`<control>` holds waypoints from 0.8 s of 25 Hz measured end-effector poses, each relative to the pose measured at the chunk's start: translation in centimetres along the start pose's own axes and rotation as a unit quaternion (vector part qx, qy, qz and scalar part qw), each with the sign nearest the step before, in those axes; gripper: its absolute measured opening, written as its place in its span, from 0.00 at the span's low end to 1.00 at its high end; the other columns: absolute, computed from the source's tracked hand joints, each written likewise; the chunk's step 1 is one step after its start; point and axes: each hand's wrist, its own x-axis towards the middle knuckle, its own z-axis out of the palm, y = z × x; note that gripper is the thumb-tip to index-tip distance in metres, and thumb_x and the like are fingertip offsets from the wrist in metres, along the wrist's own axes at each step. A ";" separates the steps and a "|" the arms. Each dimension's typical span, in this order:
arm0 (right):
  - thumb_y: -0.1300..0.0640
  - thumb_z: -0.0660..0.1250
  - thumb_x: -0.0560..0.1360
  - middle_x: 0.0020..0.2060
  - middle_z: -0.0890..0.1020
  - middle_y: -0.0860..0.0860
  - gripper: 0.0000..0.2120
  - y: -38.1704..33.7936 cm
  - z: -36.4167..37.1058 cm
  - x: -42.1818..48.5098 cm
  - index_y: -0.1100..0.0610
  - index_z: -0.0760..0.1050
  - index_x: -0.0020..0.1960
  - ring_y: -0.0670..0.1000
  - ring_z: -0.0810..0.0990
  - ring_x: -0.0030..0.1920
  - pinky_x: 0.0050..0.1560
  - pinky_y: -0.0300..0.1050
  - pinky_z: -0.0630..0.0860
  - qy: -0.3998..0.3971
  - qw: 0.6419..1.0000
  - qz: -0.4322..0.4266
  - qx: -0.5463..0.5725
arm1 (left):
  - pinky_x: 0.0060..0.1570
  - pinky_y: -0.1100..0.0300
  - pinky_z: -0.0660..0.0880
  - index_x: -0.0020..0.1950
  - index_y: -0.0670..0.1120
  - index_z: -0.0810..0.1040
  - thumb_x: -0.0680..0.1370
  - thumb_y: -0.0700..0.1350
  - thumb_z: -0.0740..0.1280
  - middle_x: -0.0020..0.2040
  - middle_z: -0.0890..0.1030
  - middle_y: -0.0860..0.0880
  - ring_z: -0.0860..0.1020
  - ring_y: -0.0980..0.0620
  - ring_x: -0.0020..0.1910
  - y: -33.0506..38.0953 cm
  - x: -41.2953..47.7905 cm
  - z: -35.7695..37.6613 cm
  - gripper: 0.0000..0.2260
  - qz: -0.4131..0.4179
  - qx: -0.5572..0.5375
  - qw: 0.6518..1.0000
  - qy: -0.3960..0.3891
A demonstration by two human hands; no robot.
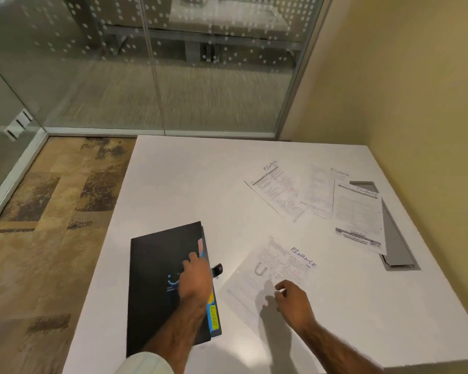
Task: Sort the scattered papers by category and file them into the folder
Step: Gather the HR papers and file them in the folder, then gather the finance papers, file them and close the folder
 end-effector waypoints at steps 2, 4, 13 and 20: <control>0.58 0.63 0.78 0.41 0.84 0.49 0.05 2.0 -1.1 -0.8 0.52 0.77 0.50 0.51 0.84 0.39 0.44 0.48 0.80 0.012 1.000 0.018 0.003 | 0.51 0.54 0.80 0.66 0.45 0.75 0.81 0.44 0.61 0.61 0.74 0.44 0.77 0.44 0.59 0.5 -0.1 1.8 0.14 -0.011 0.008 1.000 -0.004; 0.58 0.63 0.79 0.40 0.82 0.47 0.04 3.4 -1.7 -1.6 0.52 0.76 0.52 0.47 0.81 0.37 0.39 0.43 0.77 0.019 0.999 0.029 0.003 | 0.52 0.48 0.79 0.66 0.44 0.76 0.79 0.49 0.66 0.65 0.73 0.41 0.75 0.40 0.63 1.8 -0.7 2.6 0.17 0.012 0.023 1.000 0.016; 0.48 0.61 0.82 0.66 0.78 0.48 0.21 5.7 -3.7 -2.8 0.52 0.69 0.73 0.49 0.77 0.65 0.63 0.44 0.71 0.045 0.998 0.033 -0.017 | 0.75 0.48 0.40 0.81 0.48 0.59 0.81 0.65 0.49 0.82 0.55 0.44 0.53 0.42 0.81 6.4 -3.1 5.7 0.33 0.333 0.129 0.933 -0.054; 0.46 0.61 0.82 0.72 0.74 0.50 0.24 9.1 -5.8 -1.1 0.53 0.67 0.75 0.50 0.74 0.70 0.69 0.45 0.69 -0.017 0.999 0.040 -0.029 | 0.73 0.42 0.49 0.83 0.51 0.49 0.81 0.67 0.46 0.83 0.53 0.47 0.60 0.42 0.80 6.5 -2.5 10.5 0.34 0.410 0.168 0.890 -0.111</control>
